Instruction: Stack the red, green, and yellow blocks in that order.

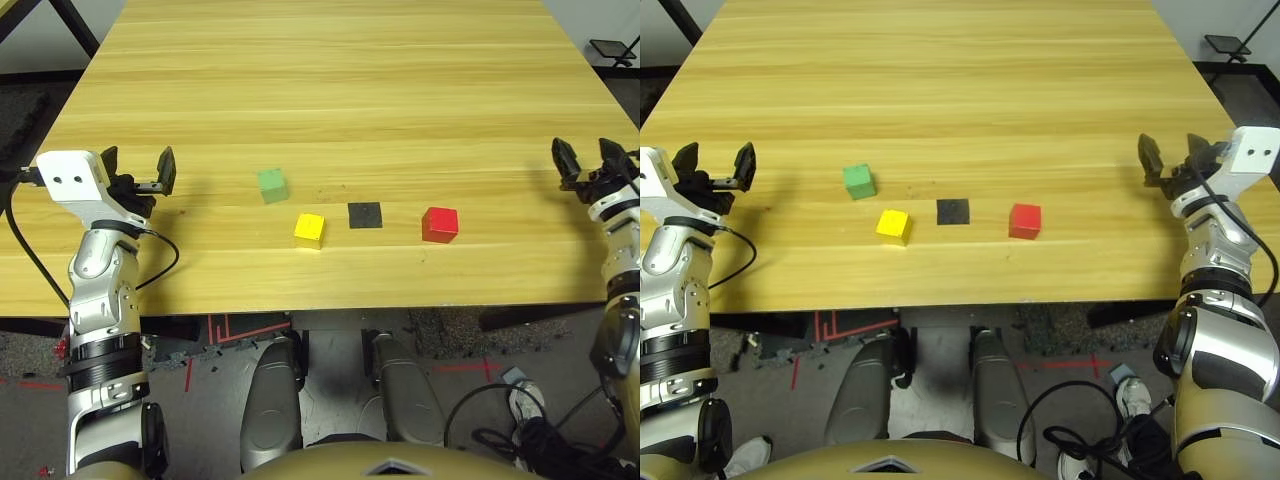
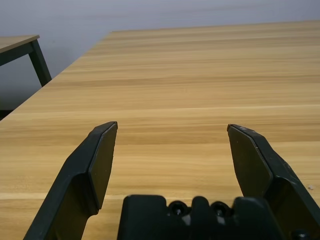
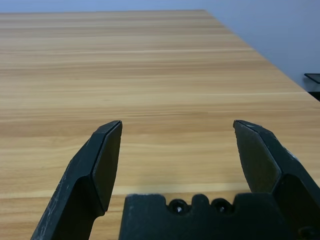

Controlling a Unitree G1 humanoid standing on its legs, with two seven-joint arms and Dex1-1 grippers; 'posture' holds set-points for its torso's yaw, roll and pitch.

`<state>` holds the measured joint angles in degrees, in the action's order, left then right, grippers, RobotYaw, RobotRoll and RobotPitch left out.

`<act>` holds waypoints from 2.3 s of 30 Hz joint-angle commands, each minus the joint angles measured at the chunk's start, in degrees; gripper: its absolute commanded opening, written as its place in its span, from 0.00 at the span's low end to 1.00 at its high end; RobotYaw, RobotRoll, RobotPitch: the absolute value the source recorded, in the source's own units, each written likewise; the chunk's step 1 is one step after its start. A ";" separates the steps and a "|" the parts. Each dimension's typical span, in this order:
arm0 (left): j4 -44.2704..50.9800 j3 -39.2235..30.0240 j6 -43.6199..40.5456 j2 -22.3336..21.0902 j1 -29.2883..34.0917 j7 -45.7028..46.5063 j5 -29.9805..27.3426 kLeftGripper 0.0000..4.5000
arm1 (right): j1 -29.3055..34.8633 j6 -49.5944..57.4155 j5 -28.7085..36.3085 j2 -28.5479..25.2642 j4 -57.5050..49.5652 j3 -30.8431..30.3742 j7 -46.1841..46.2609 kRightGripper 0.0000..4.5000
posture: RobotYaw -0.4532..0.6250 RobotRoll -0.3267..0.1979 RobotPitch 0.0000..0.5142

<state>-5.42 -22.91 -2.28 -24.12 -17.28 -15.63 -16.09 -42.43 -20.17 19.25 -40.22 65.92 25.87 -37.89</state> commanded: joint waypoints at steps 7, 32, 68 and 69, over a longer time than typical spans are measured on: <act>1.89 2.78 0.19 -0.22 -2.10 -6.17 -3.26 0.99 | -1.78 2.03 -1.04 -2.50 -1.87 -1.87 -4.22 1.00 | 0.42 0.49 0.43; 8.22 16.74 -23.51 -18.16 -12.19 -42.36 -17.79 0.99 | 3.75 23.66 -2.83 -5.47 -40.37 -29.60 -53.48 1.00 | 0.54 0.50 0.43; 14.71 14.96 -25.25 -18.22 -8.59 -37.92 -15.73 1.00 | -14.32 16.00 -16.30 13.27 -19.88 -39.73 -48.91 0.47 | 0.76 0.50 0.42; 14.81 14.95 -25.19 -18.13 -8.55 -37.71 -15.70 1.00 | -14.83 15.30 -16.60 14.27 -18.36 -39.74 -48.52 0.47 | 0.77 0.50 0.42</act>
<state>8.40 -7.94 -27.16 -42.16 -26.06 -53.51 -32.16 -56.56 -3.36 3.45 -26.61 45.27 -13.45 -86.85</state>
